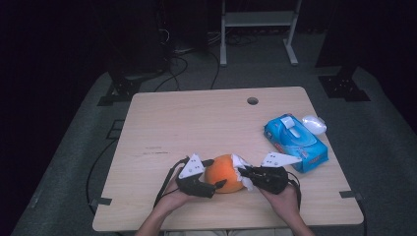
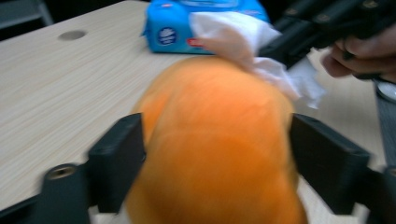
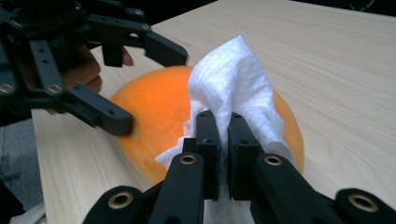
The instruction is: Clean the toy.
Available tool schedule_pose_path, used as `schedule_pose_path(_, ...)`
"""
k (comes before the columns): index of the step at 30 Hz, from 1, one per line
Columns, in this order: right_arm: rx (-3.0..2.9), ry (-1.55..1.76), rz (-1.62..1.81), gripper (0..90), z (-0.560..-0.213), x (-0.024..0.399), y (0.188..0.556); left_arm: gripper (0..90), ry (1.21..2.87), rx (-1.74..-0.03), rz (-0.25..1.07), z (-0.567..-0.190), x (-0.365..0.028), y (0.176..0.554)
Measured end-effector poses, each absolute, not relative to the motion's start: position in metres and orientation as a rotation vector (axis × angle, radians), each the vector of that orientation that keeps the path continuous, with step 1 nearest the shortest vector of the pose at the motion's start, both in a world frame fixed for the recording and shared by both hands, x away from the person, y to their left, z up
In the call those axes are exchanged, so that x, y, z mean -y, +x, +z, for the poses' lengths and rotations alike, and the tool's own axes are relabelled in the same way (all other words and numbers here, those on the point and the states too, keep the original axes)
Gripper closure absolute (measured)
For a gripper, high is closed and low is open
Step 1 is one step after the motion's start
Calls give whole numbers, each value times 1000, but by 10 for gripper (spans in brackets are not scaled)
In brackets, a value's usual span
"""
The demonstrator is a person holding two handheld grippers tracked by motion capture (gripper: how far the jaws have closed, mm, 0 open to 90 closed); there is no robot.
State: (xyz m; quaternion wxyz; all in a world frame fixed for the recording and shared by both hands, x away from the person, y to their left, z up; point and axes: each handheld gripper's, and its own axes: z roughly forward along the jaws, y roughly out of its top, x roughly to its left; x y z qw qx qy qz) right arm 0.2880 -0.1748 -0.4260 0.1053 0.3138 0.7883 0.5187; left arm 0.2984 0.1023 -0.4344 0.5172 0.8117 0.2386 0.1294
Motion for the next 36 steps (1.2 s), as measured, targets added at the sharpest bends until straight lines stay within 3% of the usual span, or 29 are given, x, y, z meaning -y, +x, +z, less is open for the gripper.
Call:
schedule_pose_path(7,-2337,813,1538,844,-412,158,278,330,1988,-467,313,-437,-100,297)
schedule_pose_path(11,-2317,851,1516,845,-412,165,283,310,1989,-452,321,-436,-100,295)
schedule_pose_path(16,-2326,949,1494,845,-423,178,291,122,1947,-621,284,-438,-107,305)
schedule_pose_path(18,-2330,937,1484,845,-422,175,290,187,1955,-598,249,-440,-108,305)
schedule_pose_path(19,-2331,924,1482,845,-421,173,289,250,1968,-560,275,-440,-107,303)
schedule_pose_path(22,-2346,847,1506,845,-415,162,281,329,1995,-475,317,-436,-102,299)
schedule_pose_path(26,-2350,787,1499,845,-408,155,277,324,1996,-435,335,-434,-97,295)
schedule_pose_path(30,-2345,855,1476,846,-417,166,285,151,1956,-535,321,-432,-102,299)
schedule_pose_path(32,-2333,891,1484,847,-419,171,287,110,1943,-598,287,-434,-104,302)
schedule_pose_path(34,-2324,905,1486,846,-417,174,288,151,1930,-611,225,-437,-104,305)
schedule_pose_path(36,-2323,892,1482,846,-416,171,286,248,1947,-563,252,-436,-101,302)
